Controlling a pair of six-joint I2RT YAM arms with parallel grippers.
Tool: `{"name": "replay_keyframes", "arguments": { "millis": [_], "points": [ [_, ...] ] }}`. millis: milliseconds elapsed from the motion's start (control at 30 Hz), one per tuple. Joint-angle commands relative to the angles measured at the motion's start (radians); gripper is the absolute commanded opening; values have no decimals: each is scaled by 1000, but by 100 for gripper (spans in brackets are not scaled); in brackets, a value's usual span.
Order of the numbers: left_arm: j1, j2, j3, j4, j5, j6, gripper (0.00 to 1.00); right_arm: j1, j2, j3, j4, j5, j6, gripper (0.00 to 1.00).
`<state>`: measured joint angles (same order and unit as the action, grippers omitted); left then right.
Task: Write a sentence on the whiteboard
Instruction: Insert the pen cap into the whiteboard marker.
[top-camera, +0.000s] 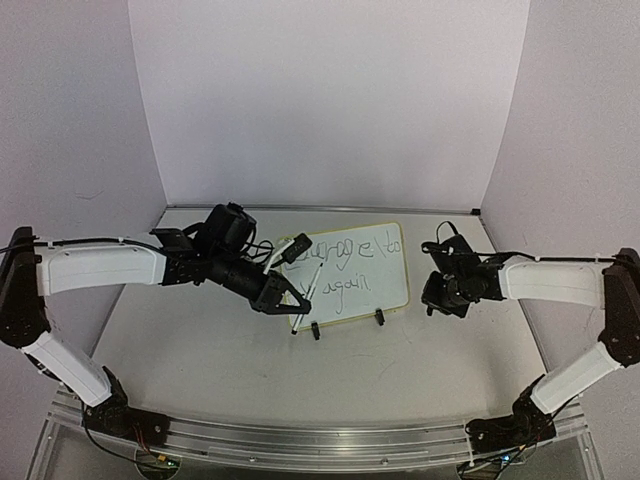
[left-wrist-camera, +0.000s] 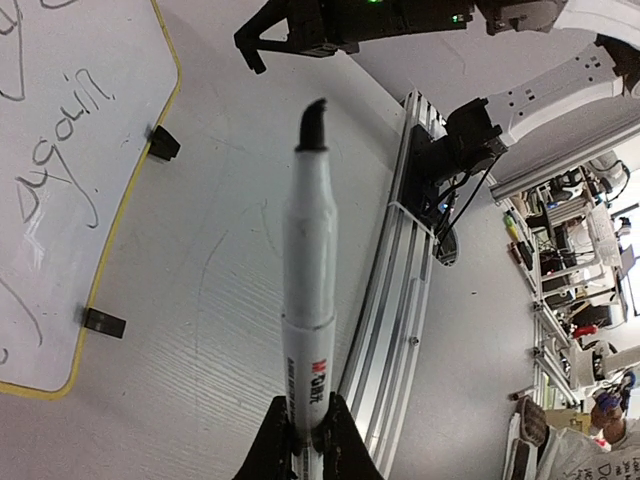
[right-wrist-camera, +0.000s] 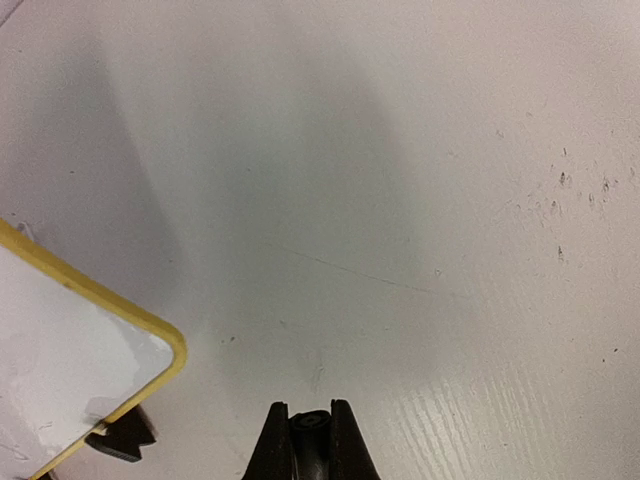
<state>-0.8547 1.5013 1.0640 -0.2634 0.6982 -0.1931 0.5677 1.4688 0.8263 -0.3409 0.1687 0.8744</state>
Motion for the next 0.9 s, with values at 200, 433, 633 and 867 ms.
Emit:
{"name": "replay_keyframes", "arguments": {
  "millis": [200,433,633,867],
  "points": [
    [-111,145,4,251,76,-255,0,159,-248,-30,257,75,-26,0],
    [-133,187,8,349,118,-342,0,304,-275,-76,550,181,-19,0],
    [-133,191,-19,452,102,-430,0,351,-215,-85,677,161,-7,0],
    [-133,224,-25,534,107,-503,0,385,-168,-79,735,144,-6,0]
  ]
}}
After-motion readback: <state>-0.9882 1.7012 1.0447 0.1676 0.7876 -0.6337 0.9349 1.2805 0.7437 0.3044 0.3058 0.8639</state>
